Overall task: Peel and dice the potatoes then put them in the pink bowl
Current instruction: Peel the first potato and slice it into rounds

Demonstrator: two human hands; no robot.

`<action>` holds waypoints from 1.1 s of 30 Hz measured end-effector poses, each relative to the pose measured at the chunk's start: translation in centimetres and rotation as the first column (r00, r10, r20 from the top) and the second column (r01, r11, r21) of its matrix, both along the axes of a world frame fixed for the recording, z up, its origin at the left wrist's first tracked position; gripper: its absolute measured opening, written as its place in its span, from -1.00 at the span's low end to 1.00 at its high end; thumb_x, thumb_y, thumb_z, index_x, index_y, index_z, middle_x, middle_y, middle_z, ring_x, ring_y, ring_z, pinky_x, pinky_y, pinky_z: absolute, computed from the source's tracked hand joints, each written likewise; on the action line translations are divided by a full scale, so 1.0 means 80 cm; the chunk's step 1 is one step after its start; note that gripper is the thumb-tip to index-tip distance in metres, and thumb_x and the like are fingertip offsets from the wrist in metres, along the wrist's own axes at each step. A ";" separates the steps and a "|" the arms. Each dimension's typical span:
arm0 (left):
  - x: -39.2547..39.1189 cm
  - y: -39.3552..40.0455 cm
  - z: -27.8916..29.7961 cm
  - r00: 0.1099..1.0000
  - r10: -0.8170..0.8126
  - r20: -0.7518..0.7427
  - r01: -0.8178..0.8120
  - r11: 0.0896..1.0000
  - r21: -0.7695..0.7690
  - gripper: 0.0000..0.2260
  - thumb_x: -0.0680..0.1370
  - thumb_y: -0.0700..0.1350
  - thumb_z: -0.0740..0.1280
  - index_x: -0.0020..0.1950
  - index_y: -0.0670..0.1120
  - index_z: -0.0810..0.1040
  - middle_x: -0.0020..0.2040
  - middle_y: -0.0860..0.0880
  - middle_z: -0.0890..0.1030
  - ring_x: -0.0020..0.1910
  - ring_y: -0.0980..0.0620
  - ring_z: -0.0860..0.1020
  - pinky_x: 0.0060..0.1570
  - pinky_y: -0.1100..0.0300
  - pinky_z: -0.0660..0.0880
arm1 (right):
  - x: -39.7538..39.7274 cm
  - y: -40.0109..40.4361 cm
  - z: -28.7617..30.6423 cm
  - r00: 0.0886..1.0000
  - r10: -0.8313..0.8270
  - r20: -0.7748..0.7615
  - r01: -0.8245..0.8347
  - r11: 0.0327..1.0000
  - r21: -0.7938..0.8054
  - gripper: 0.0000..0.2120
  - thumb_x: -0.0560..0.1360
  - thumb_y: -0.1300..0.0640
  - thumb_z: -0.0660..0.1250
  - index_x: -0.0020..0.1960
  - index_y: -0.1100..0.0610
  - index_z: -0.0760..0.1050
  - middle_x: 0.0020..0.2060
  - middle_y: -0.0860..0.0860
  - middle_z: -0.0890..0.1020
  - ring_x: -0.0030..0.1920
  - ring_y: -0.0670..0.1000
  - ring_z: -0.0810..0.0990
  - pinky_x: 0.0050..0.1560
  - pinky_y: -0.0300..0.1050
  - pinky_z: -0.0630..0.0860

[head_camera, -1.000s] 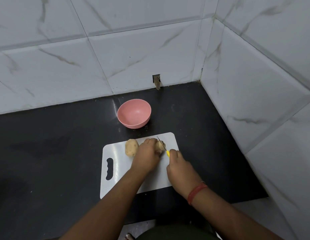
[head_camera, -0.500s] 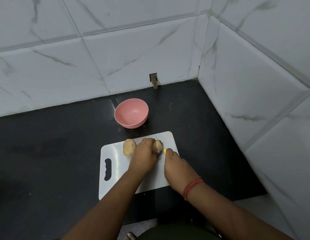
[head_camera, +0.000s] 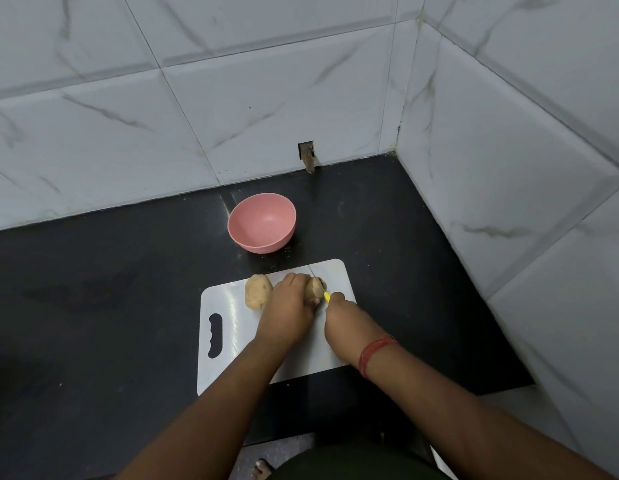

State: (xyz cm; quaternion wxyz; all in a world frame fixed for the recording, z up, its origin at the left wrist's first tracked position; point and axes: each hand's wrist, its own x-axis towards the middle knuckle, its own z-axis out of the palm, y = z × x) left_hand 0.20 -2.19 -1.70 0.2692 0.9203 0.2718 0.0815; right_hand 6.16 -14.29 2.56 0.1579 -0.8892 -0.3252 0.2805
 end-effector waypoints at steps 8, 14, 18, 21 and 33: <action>0.001 -0.001 -0.002 1.000 0.017 -0.014 -0.017 1.000 -0.002 -0.73 0.53 -0.17 0.40 0.22 -0.09 0.52 0.12 -0.03 0.54 0.05 -0.02 0.50 0.05 0.23 0.36 | -0.004 -0.013 -0.008 1.000 0.021 -0.010 -0.022 0.998 -0.054 -0.82 0.55 0.32 0.07 0.13 0.22 0.30 -0.30 0.00 0.37 -0.37 -0.05 0.38 -0.44 -0.17 0.21; 0.003 0.002 0.000 1.000 0.013 -0.027 -0.013 1.000 -0.005 -0.71 0.54 -0.17 0.39 0.25 -0.11 0.51 0.15 -0.04 0.53 0.08 -0.02 0.49 0.03 0.26 0.31 | 0.005 0.010 -0.013 0.993 -0.049 -0.109 0.040 0.995 -0.088 -0.79 0.56 0.28 0.08 0.19 0.21 0.31 0.10 0.17 0.55 0.07 0.18 0.58 -0.14 -0.11 0.35; 0.001 0.002 -0.004 1.000 0.018 -0.025 -0.019 0.999 -0.031 -0.70 0.54 -0.19 0.39 0.27 -0.11 0.52 0.17 -0.05 0.54 0.10 -0.03 0.50 0.08 0.26 0.33 | -0.004 -0.009 -0.015 0.999 0.017 -0.030 -0.021 0.991 -0.132 -0.77 0.56 0.32 0.05 0.19 0.22 0.30 0.06 0.16 0.57 -0.03 0.16 0.58 -0.19 -0.12 0.32; 0.002 0.002 -0.002 1.000 0.019 -0.019 -0.019 0.999 -0.033 -0.72 0.54 -0.20 0.38 0.25 -0.12 0.52 0.16 -0.05 0.54 0.08 -0.02 0.50 0.04 0.28 0.29 | 0.000 -0.007 -0.014 1.000 0.000 -0.030 -0.004 0.992 -0.126 -0.77 0.56 0.32 0.03 0.20 0.22 0.30 0.07 0.16 0.58 0.03 0.16 0.59 -0.17 -0.10 0.34; 0.004 0.004 0.006 0.994 0.071 -0.082 -0.079 0.993 -0.093 -0.76 0.56 -0.14 0.36 0.21 -0.04 0.46 0.13 0.01 0.52 0.01 0.04 0.49 0.01 0.14 0.47 | 0.008 -0.047 0.003 0.925 -0.144 -0.351 0.188 0.978 0.095 -0.80 0.64 0.04 0.05 0.05 0.15 0.35 -0.19 0.08 0.48 -0.48 0.06 0.45 -0.54 -0.19 0.34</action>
